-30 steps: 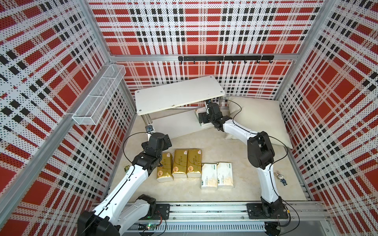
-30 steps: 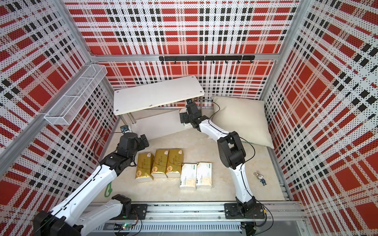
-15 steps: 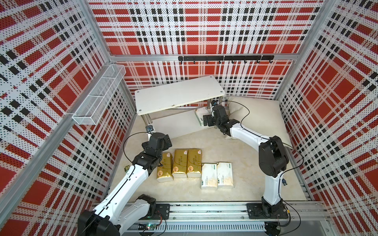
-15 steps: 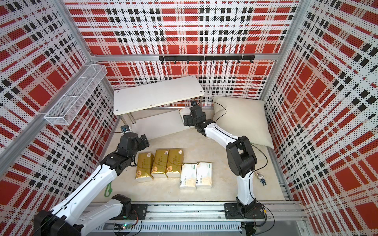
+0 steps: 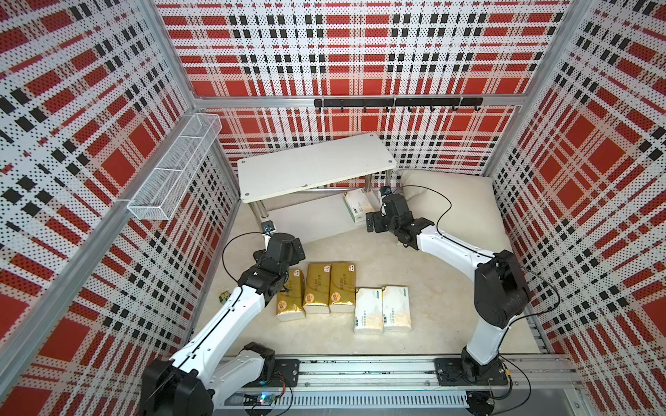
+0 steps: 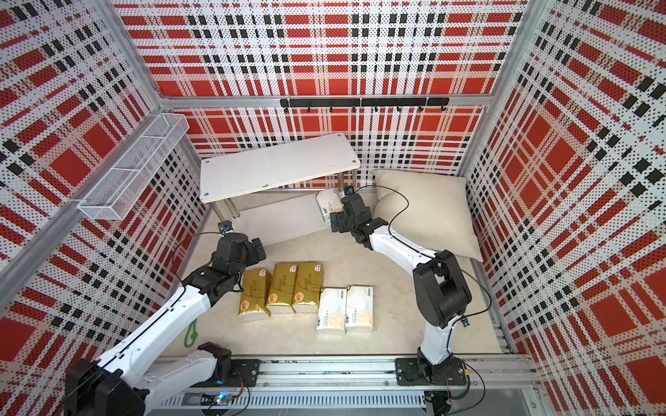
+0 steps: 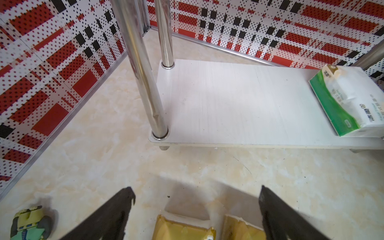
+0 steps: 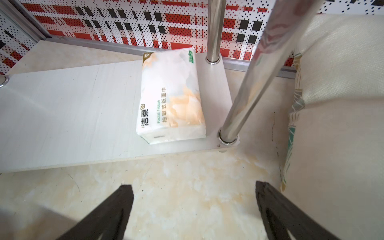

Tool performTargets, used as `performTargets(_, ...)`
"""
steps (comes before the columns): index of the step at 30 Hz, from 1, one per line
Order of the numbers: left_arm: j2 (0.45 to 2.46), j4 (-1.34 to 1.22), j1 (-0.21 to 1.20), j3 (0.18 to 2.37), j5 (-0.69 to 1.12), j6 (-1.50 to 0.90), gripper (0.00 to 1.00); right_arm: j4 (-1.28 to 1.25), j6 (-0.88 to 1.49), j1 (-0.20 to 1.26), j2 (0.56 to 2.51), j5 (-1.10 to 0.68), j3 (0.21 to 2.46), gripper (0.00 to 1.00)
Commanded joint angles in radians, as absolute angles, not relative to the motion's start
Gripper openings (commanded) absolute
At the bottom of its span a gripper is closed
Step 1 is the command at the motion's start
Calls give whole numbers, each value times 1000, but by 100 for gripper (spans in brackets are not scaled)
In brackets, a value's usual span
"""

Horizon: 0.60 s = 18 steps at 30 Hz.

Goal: Place the tissue boxes on the shelf by color
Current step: Place a box of tissues on the shelf, then pick up the box of tissues from the center of the board.

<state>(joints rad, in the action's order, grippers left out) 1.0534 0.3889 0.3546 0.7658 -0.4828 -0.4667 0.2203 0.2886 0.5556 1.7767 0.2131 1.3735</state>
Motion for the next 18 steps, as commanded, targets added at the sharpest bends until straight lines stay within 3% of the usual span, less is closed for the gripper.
performTargets(1, 1068, 362, 364, 785, -489, -459, 98, 257, 308, 567, 1701, 213, 1342, 100)
performTargets(18, 1104, 351, 371, 794, -489, -459, 98, 391, 425, 616, 1557, 270, 1204, 100)
